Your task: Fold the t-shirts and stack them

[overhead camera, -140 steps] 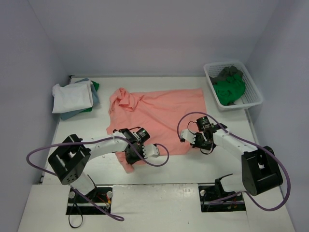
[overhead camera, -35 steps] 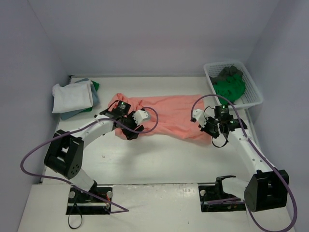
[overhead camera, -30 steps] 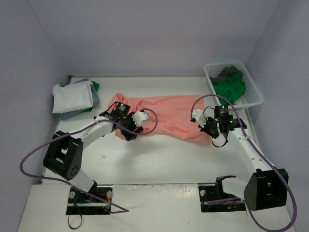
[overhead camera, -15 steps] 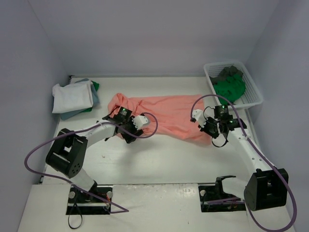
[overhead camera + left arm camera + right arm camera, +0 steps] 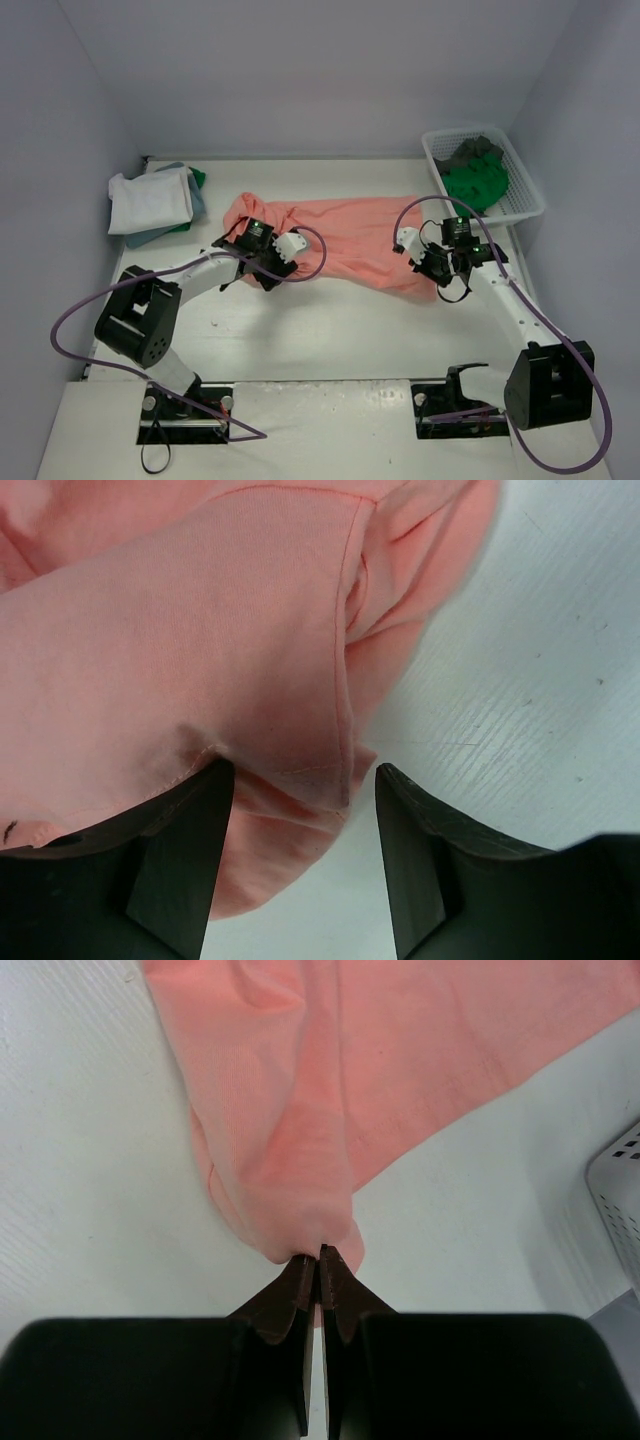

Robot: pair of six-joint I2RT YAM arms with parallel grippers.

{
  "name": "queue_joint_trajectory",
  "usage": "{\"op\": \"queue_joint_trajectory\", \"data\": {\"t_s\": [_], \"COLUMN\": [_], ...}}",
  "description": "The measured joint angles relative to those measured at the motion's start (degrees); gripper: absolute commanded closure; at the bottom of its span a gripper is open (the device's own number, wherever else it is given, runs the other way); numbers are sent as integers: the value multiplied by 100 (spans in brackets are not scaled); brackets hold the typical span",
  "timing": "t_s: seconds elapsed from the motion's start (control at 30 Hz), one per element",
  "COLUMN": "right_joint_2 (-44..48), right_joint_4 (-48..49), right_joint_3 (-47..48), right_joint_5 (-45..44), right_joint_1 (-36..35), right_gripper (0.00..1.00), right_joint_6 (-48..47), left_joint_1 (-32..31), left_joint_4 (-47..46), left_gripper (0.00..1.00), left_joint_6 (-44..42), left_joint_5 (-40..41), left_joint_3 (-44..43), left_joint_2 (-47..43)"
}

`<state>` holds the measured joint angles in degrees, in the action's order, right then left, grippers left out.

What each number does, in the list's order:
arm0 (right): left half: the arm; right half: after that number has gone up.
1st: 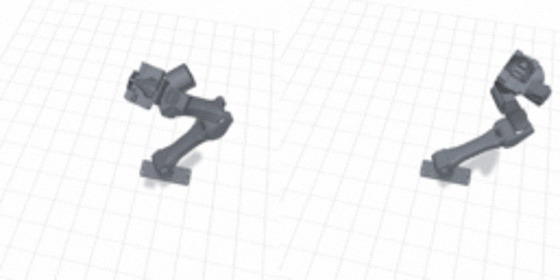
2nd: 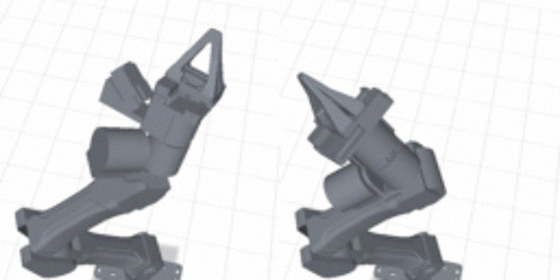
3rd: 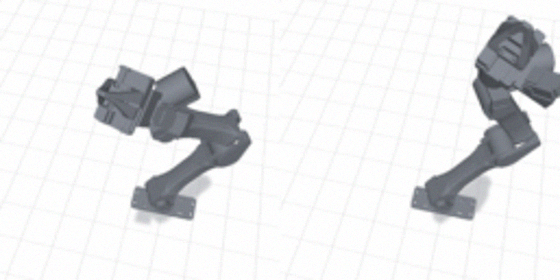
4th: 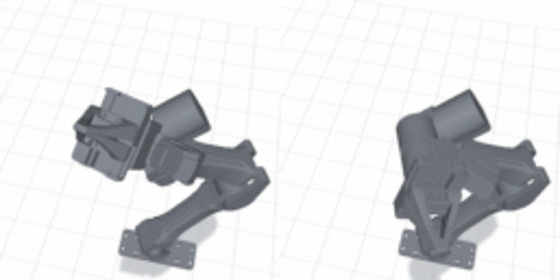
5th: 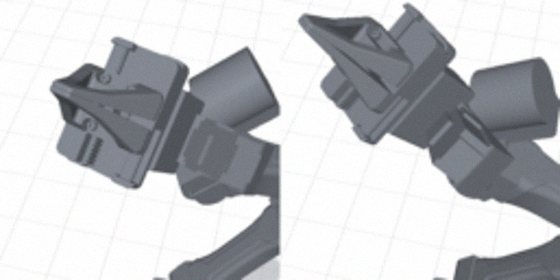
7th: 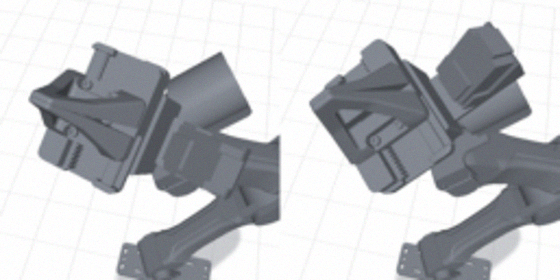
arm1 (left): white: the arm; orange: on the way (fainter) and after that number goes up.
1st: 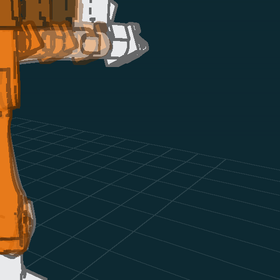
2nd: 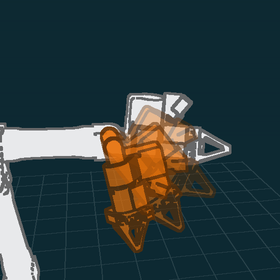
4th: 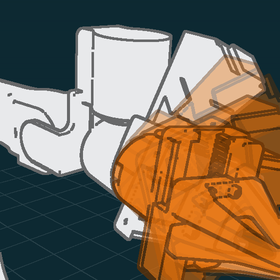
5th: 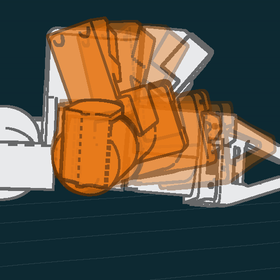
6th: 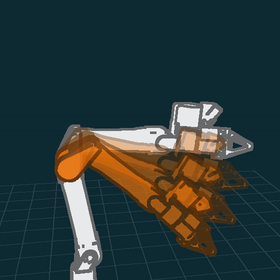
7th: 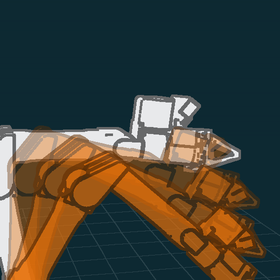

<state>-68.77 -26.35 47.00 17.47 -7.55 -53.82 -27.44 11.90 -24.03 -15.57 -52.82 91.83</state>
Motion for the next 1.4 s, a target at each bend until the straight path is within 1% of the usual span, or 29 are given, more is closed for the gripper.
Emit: {"op": "queue_joint_trajectory", "data": {"t_s": [0.23, 0.47, 0.57, 0.9, 0.97, 1.2, 1.4], "right_joint_2": [-50, -57, -57, -140, -153, -225, -229], "right_joint_4": [4, 44, 44, 44, 44, 46, 46], "right_joint_3": [0, 0, 0, 0, 0, 0, 0], "right_joint_5": [50, 96, 111, 122, 127, 153, 160], "right_joint_1": [0, 0, 0, 13, 24, 46, 50], "right_gripper": [100, 100, 100, 100, 100, 100, 100], "right_joint_6": [2, 2, 2, -4, -7, -7, -22], "left_joint_1": [0, 0, 0, 0, 0, -22, -72], "left_joint_4": [140, 385, 461, 791, 817, 693, 487], "left_gripper": [47, 48, 48, 47, 41, 39, 39], "left_joint_6": [11, 4, 7, 11, 15, 72, 120], "left_joint_5": [76, 96, 46, -293, -341, -409, -369], "left_joint_3": [-155, -649, -706, -706, -706, -544, -350], "left_joint_2": [-223, -551, -612, -450, -446, -411, -44]}}
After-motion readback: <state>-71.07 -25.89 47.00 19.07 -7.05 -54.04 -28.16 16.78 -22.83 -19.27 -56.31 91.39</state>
